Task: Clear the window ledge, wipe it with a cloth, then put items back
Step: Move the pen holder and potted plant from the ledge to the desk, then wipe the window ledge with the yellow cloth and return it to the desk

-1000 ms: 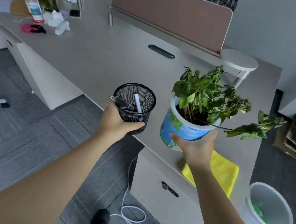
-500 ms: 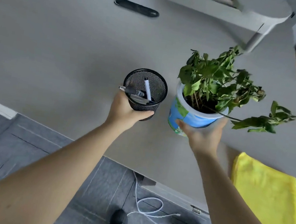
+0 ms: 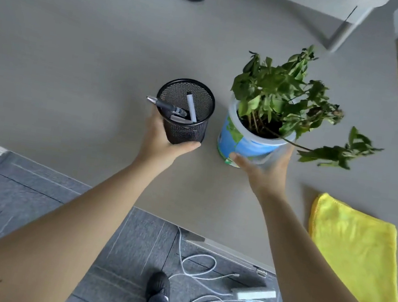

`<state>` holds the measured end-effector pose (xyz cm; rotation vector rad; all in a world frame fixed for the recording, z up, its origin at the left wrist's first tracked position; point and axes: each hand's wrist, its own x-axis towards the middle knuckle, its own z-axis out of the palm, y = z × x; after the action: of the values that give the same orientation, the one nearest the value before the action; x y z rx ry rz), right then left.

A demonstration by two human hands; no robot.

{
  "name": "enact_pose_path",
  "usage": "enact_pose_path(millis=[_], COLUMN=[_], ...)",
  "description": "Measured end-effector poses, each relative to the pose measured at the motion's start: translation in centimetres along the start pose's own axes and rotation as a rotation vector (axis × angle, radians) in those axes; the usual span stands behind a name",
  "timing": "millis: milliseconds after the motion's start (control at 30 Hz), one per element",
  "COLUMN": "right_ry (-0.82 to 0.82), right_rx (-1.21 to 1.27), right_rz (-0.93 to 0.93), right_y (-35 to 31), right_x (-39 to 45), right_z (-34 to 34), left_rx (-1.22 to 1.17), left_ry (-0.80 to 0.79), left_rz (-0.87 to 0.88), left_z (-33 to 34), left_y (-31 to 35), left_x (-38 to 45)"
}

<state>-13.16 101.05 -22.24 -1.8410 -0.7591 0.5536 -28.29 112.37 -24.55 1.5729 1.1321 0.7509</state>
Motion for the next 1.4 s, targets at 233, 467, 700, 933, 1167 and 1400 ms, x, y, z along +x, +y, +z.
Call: enact_pose_path(millis=[233,467,700,933,1167,1400], right_ry=[0.001,0.098,0.157,0.109,0.128,0.42], right_rx=[-0.258,-0.495,-0.325,-0.209,-0.136,-0.092], right_rz=[0.054,0.207,0.418,0.479,0.332,0.293], right_y=[1.3,6.0,8.9,8.8,7.8,5.1], right_x=[-4.0,-8.0,-8.8,-8.9,-12.4,-19.6], right_z=[-7.7,-17.2,-21.1,-22.5,-25.8,-33.0], left_rx=[0.251,0.264,0.147,0.096,0.049,-0.054], left_ry=[0.245,-0.055,-0.197,-0.308,-0.286,-0.499], left_rz=[-0.19,-0.203,-0.301,-0.379,-0.273,-0.125], left_z=[5.0,14.8,21.1,22.3,22.4,24.9], left_y=[3.7,6.7,7.3,7.4,10.5,16.2], left_x=[-7.7,-14.5,-16.1,-16.6,-20.9,-26.3])
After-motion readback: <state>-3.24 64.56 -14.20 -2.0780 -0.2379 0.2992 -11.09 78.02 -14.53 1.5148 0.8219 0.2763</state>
